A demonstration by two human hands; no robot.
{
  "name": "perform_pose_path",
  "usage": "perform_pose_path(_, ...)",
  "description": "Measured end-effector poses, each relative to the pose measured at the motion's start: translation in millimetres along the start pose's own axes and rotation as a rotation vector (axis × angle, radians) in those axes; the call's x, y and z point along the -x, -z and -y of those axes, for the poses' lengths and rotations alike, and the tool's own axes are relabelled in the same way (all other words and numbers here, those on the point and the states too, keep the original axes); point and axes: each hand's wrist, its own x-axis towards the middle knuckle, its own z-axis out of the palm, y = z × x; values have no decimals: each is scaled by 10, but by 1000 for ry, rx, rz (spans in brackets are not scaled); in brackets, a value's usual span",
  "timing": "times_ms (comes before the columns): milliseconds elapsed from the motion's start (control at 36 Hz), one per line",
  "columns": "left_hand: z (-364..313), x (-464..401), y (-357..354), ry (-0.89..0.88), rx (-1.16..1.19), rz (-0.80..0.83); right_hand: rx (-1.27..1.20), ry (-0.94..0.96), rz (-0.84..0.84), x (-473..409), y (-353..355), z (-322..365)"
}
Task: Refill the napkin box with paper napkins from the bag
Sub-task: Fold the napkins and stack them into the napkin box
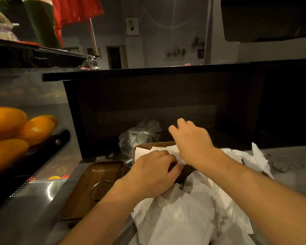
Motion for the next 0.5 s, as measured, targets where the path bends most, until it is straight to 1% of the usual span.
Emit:
perform_pose_path(56, 5, -12, 2, 18, 10, 1, -80, 114, 34, -19, 0, -4)
perform_pose_path(111, 1, -20, 13, 48, 10, 13, -144, 112, 170, -34, 4, -11)
perform_pose_path(167, 2, -33, 24, 76, -5, 10, -125, 85, 307, -46, -18, -14)
perform_pose_path(222, -11, -48, 36, 103, -17, 2, -104, 76, 381, -65, -46, -17)
perform_pose_path(361, -10, -40, 23, 113, -104, -61, -176, 91, 577, -158, 15, -39)
perform_pose_path(417, 7, -13, 31, 117, -128, -72, -202, 78, 574, -183, 31, -50)
perform_pose_path(500, 11, 25, 51, 135, -132, -92, -234, 42, 479, -150, -8, -69)
